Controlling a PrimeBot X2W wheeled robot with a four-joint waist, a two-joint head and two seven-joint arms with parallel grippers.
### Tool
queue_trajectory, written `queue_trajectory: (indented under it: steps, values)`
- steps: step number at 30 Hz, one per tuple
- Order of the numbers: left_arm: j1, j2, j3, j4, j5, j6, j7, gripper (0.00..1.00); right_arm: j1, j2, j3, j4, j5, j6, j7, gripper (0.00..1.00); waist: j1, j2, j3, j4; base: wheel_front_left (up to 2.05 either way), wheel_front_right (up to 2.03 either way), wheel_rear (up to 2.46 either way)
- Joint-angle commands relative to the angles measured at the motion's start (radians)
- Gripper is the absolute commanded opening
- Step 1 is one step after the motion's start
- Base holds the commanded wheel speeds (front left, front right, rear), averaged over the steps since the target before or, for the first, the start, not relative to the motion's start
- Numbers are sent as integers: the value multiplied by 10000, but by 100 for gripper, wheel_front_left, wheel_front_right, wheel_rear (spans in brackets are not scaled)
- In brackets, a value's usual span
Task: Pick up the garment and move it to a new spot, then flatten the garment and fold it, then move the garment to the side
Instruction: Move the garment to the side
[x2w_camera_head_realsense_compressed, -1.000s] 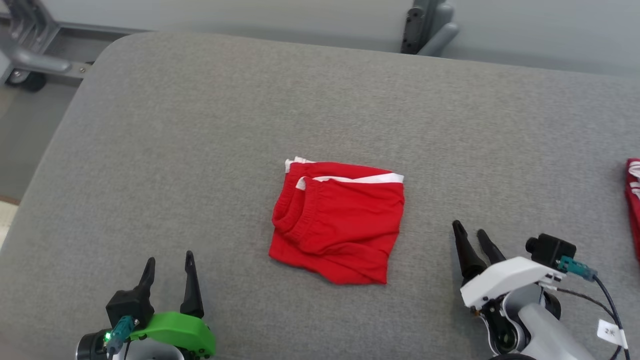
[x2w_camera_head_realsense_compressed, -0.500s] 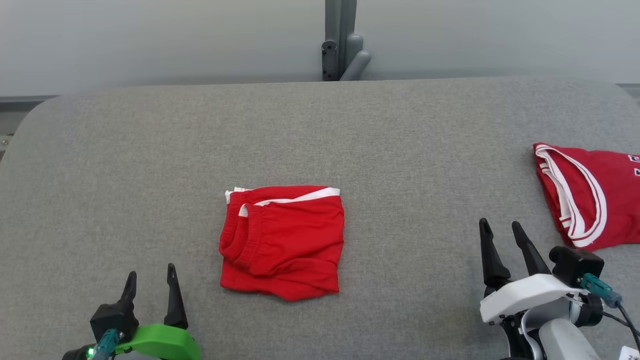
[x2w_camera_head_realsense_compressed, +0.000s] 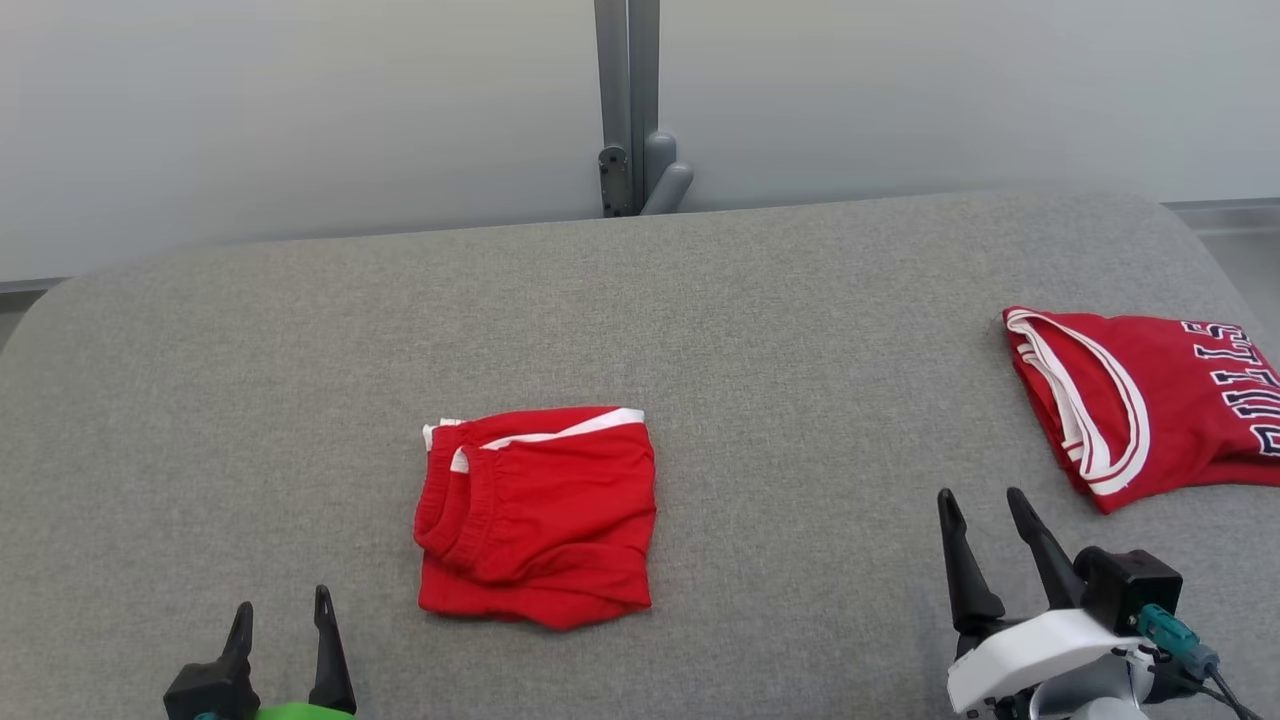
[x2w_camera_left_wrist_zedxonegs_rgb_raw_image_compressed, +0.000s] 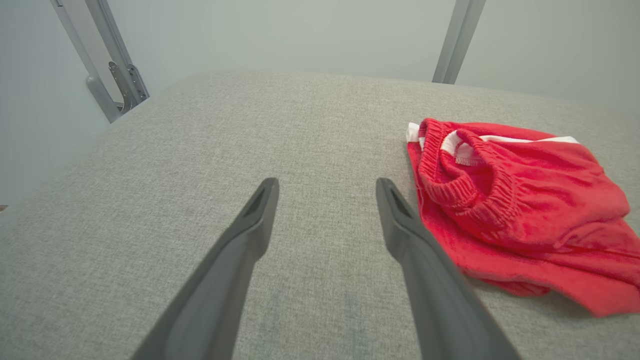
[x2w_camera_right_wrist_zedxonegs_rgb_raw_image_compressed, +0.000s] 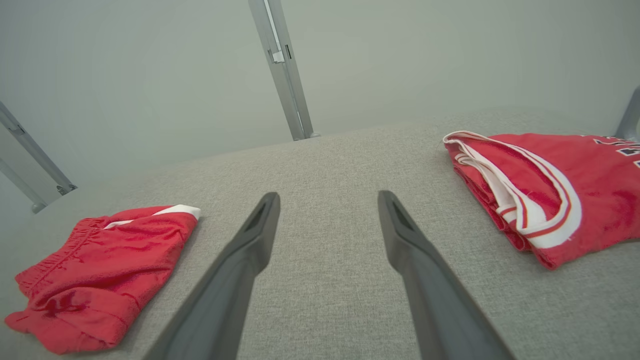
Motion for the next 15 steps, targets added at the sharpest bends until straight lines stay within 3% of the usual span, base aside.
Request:
queue_trajectory:
  steps: [1,15]
  values:
    - [256,38,-13,-58,42,-45,-19,100,282,-36,6,-7,-10,0,-13,100,0,1,-115,6,0,0,0]
    - [641,38,-179,-207,-22,-80,-19,100,760,-32,274,-158,-306,-1,-13,100,0,1,-249,120,0,0,0]
